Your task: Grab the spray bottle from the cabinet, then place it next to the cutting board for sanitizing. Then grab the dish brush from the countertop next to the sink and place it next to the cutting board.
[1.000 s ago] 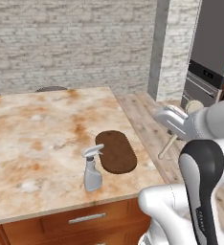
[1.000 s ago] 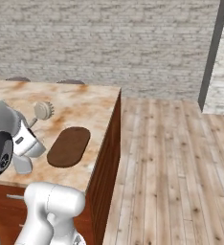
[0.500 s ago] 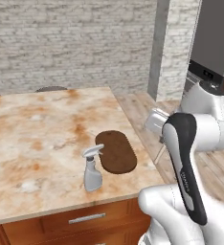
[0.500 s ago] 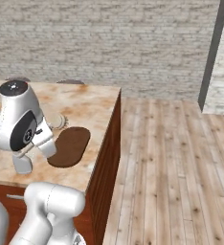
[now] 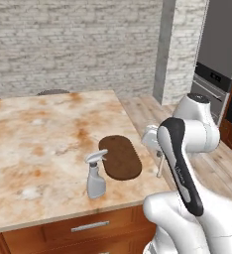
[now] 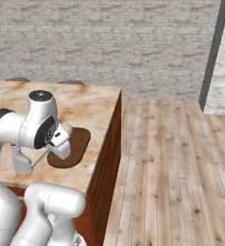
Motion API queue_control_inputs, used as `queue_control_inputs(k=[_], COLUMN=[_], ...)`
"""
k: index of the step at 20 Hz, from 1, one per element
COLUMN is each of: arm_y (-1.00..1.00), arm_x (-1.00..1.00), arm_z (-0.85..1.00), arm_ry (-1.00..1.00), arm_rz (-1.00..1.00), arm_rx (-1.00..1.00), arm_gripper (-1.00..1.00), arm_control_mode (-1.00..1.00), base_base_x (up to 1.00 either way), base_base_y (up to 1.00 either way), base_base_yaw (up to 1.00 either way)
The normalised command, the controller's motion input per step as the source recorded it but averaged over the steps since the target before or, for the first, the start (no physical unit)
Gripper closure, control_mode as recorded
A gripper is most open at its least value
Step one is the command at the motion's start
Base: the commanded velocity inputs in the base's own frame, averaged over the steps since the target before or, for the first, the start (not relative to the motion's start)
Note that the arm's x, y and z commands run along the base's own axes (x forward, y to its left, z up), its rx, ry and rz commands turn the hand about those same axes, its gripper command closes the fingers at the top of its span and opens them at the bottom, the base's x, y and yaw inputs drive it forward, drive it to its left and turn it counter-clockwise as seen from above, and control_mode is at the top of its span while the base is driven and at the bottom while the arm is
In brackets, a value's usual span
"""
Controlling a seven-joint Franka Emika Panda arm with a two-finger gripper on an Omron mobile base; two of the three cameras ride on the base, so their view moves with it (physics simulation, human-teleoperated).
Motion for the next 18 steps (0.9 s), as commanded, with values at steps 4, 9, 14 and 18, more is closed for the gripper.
queue_control_inputs(k=[4,9,14,18], arm_y=[0.00,-0.08,-0.25,0.00], arm_x=[0.58,0.63,0.77,0.96], arm_z=[-0.51,-0.44,-0.22,-0.42], arm_ry=[-0.03,0.00,0.00,0.04], arm_rz=[0.20,0.13,0.14,0.18], arm_rx=[-0.06,-0.07,-0.01,-0.03], arm_gripper=[1.00,1.00,1.00,1.00], arm_control_mode=[-1.00,-1.00,-1.00,-1.00], base_base_x=[0.00,0.00,0.00,0.00], base_base_y=[0.00,0.00,0.00,0.00], base_base_yaw=[0.00,0.00,0.00,0.00])
